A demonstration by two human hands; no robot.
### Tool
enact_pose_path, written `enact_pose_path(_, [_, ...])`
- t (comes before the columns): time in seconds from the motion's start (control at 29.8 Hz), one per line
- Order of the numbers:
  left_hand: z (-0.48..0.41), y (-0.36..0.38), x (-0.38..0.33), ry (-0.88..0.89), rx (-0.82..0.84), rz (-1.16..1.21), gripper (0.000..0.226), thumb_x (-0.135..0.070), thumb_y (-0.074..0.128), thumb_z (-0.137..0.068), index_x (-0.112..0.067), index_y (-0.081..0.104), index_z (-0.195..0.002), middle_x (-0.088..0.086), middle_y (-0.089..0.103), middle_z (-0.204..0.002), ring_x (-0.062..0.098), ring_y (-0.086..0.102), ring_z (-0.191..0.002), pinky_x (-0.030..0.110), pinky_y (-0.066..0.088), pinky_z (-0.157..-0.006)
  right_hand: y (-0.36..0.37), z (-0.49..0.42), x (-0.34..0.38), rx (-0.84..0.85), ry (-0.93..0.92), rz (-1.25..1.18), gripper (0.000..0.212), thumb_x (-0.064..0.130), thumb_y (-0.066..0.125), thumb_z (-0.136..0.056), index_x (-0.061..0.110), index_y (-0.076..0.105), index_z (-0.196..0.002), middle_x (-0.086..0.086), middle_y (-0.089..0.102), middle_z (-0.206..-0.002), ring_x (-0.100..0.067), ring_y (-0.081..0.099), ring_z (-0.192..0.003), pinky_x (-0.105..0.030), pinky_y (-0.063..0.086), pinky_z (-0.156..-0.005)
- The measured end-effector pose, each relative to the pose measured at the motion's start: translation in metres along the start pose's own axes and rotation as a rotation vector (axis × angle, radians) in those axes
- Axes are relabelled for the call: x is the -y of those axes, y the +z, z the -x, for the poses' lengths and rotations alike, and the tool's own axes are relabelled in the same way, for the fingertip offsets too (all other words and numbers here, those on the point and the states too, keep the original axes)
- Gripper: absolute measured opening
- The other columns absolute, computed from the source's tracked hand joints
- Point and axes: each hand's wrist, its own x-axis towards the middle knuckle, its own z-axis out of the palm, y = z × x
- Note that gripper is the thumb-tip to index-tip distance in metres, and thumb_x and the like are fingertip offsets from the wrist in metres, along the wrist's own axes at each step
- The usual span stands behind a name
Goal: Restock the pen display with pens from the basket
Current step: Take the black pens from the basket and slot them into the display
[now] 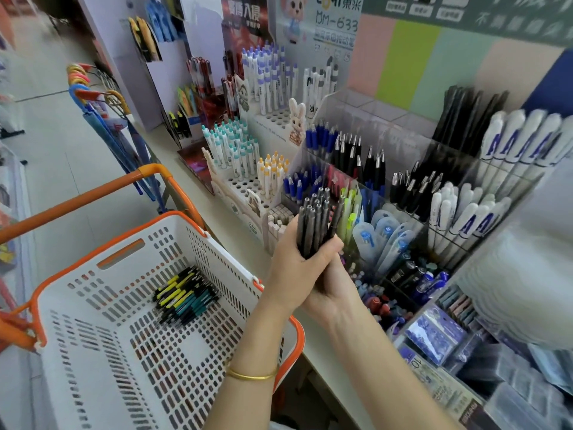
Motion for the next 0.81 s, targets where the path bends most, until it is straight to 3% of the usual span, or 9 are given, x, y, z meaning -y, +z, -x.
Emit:
enact_pose_path(0.13, [-0.009,0.003,-0.008,-0.040,0.017,0.166,0.016,-0.011,0.065,-0.090,0.001,0.061,-0.100,-0.002,0.069,-0.074,0.008,0.067,-0.073,0.019,0.053,-0.068,-0.003,0.018,0.015,-0.151,-0.033,0.340,0.027,0.031,0.053,-0.095,0.014,0.072,-0.103,-0.009,0.074,-0.100,-0.022,0.069,-0.095,-0.038,0.057,-0.074])
enact_pose_path(0.24, [-0.019,0.007,-0.019,-0.087,0.113,0.269,0.017,-0.014,0.063,-0.092,0.002,0.059,-0.100,-0.001,0.067,-0.072,0.014,0.065,-0.071,0.034,0.055,-0.070,-0.003,0.029,0.032,-0.256,-0.396,0.845,0.020,0.020,0.049,-0.098,0.018,0.069,-0.098,-0.006,0.071,-0.097,-0.018,0.069,-0.088,-0.027,0.055,-0.063])
enact_pose_path(0.3, [-0.023,0.014,-0.028,-0.116,0.226,0.291,0.013,-0.014,0.062,-0.092,-0.003,0.058,-0.097,0.002,0.067,-0.073,0.018,0.064,-0.069,0.041,0.054,-0.071,0.003,0.042,0.049,-0.275,-0.706,1.028,0.024,0.009,0.046,-0.098,0.018,0.068,-0.100,0.003,0.069,-0.093,-0.011,0.067,-0.084,-0.019,0.053,-0.064])
enact_pose_path(0.37, [-0.025,0.023,-0.036,-0.125,0.336,0.305,0.005,-0.012,0.062,-0.092,-0.010,0.059,-0.095,0.003,0.067,-0.074,0.020,0.063,-0.068,0.040,0.054,-0.069,0.015,0.054,0.067,-0.238,-0.858,1.074,0.022,0.008,0.047,-0.097,0.015,0.068,-0.102,0.007,0.068,-0.080,-0.007,0.064,-0.070,-0.018,0.052,-0.060])
enact_pose_path(0.5, [-0.030,0.043,-0.053,-0.118,0.529,0.312,0.013,-0.013,0.060,-0.094,-0.012,0.061,-0.107,0.009,0.066,-0.081,0.025,0.063,-0.073,0.041,0.055,-0.069,0.038,0.064,0.102,-0.152,-0.855,1.269,0.013,0.015,0.059,-0.093,0.009,0.070,-0.087,-0.001,0.054,-0.061,-0.014,0.049,-0.047,-0.030,0.044,-0.042])
enact_pose_path(0.64, [-0.041,0.052,-0.060,-0.192,0.594,0.355,0.013,-0.013,0.057,-0.095,-0.006,0.062,-0.105,0.009,0.067,-0.081,0.022,0.066,-0.072,0.033,0.055,-0.066,0.048,0.065,0.126,-0.153,-0.822,1.249,0.012,0.010,0.064,-0.089,0.005,0.064,-0.079,-0.003,0.052,-0.053,-0.021,0.046,-0.044,-0.029,0.042,-0.038])
enact_pose_path(0.74, [-0.056,0.056,-0.065,-0.258,0.586,0.381,0.027,-0.014,0.055,-0.096,0.002,0.057,-0.118,0.020,0.071,-0.103,0.033,0.070,-0.091,0.047,0.059,-0.079,0.058,0.059,0.140,-0.225,-0.903,1.264,0.010,0.013,0.062,-0.092,0.005,0.065,-0.087,-0.005,0.059,-0.065,-0.012,0.052,-0.047,-0.027,0.045,-0.042])
enact_pose_path(0.81, [-0.068,0.060,-0.070,-0.266,0.550,0.378,0.023,-0.013,0.053,-0.098,0.003,0.055,-0.114,0.018,0.073,-0.098,0.033,0.072,-0.087,0.047,0.060,-0.075,0.067,0.054,0.153,-0.289,-1.025,1.251,0.009,0.016,0.059,-0.093,0.008,0.065,-0.093,-0.005,0.066,-0.075,-0.011,0.059,-0.061,-0.025,0.052,-0.052])
